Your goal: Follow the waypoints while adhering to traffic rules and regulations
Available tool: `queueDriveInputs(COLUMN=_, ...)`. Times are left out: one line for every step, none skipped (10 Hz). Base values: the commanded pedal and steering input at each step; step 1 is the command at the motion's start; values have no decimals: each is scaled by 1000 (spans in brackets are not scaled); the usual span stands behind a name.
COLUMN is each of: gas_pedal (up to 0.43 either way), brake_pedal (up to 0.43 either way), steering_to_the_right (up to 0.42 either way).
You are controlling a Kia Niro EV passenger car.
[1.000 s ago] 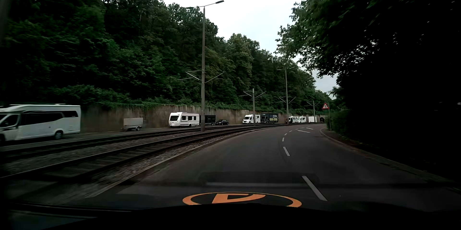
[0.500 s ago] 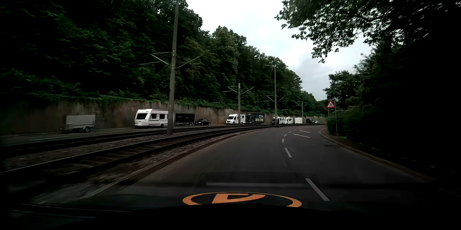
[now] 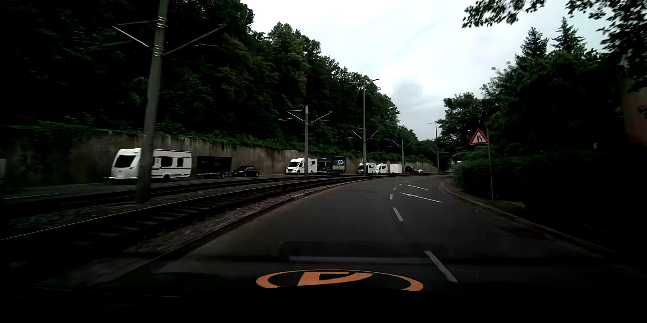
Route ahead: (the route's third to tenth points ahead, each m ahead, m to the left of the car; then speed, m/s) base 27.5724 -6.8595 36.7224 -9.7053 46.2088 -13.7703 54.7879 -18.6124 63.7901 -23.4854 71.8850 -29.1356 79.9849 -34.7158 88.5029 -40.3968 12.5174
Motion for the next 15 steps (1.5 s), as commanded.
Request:
queueDriveInputs(gas_pedal=130, brake_pedal=0, steering_to_the_right=60)
queueDriveInputs(gas_pedal=130, brake_pedal=0, steering_to_the_right=56)
queueDriveInputs(gas_pedal=130, brake_pedal=0, steering_to_the_right=54)
queueDriveInputs(gas_pedal=130, brake_pedal=0, steering_to_the_right=53)
queueDriveInputs(gas_pedal=130, brake_pedal=0, steering_to_the_right=52)
queueDriveInputs(gas_pedal=138, brake_pedal=0, steering_to_the_right=52)
queueDriveInputs(gas_pedal=138, brake_pedal=0, steering_to_the_right=52)
queueDriveInputs(gas_pedal=177, brake_pedal=0, steering_to_the_right=51)
queueDriveInputs(gas_pedal=177, brake_pedal=0, steering_to_the_right=50)
queueDriveInputs(gas_pedal=177, brake_pedal=0, steering_to_the_right=48)
queueDriveInputs(gas_pedal=177, brake_pedal=0, steering_to_the_right=46)
queueDriveInputs(gas_pedal=177, brake_pedal=0, steering_to_the_right=45)
queueDriveInputs(gas_pedal=177, brake_pedal=0, steering_to_the_right=45)
queueDriveInputs(gas_pedal=177, brake_pedal=0, steering_to_the_right=45)
queueDriveInputs(gas_pedal=177, brake_pedal=0, steering_to_the_right=45)
